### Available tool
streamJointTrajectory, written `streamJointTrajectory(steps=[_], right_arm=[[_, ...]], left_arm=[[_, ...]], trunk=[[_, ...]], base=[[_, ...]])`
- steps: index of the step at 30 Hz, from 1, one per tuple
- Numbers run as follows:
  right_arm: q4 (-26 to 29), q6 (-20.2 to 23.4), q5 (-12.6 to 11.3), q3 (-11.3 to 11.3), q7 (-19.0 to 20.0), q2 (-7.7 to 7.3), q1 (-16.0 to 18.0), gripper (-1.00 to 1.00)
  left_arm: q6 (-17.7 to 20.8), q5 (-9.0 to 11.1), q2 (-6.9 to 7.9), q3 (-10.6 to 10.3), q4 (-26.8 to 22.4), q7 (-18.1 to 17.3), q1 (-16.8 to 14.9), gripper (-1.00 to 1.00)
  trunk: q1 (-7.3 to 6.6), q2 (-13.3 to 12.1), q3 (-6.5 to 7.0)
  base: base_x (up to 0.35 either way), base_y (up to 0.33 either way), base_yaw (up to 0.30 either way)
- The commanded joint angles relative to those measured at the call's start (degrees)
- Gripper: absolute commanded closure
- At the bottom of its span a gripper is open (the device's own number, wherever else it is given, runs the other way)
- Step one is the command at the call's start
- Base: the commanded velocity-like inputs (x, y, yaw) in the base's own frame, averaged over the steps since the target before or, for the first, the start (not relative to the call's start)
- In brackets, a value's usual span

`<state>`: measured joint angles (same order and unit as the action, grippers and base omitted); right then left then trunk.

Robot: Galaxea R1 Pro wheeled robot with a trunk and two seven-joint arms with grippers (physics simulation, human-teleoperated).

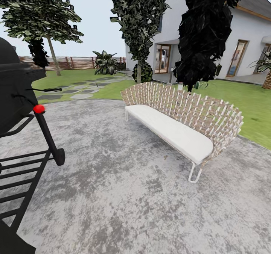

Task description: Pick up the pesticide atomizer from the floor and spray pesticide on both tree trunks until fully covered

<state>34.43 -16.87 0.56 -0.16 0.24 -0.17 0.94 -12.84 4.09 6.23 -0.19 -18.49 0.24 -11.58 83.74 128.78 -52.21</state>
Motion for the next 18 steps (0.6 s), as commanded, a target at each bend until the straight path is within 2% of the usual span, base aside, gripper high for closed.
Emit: streamJointTrajectory(steps=[1,18], right_arm=[[-0.1,-0.2,0.1,0.0,0.0,0.0,0.0,-1.0],[0.0,-0.2,0.1,0.0,0.0,0.0,0.0,-1.0]], left_arm=[[-0.2,0.4,0.01,-0.1,0.0,0.0,0.0,-1.0],[-0.2,0.4,-0.05,-0.1,0.0,0.0,0.0,-1.0]], trunk=[[0.02,0.0,-0.05],[0.02,0.0,-0.05]], base=[[0.339,-0.074,0.0],[0.339,-0.045,0.007]])
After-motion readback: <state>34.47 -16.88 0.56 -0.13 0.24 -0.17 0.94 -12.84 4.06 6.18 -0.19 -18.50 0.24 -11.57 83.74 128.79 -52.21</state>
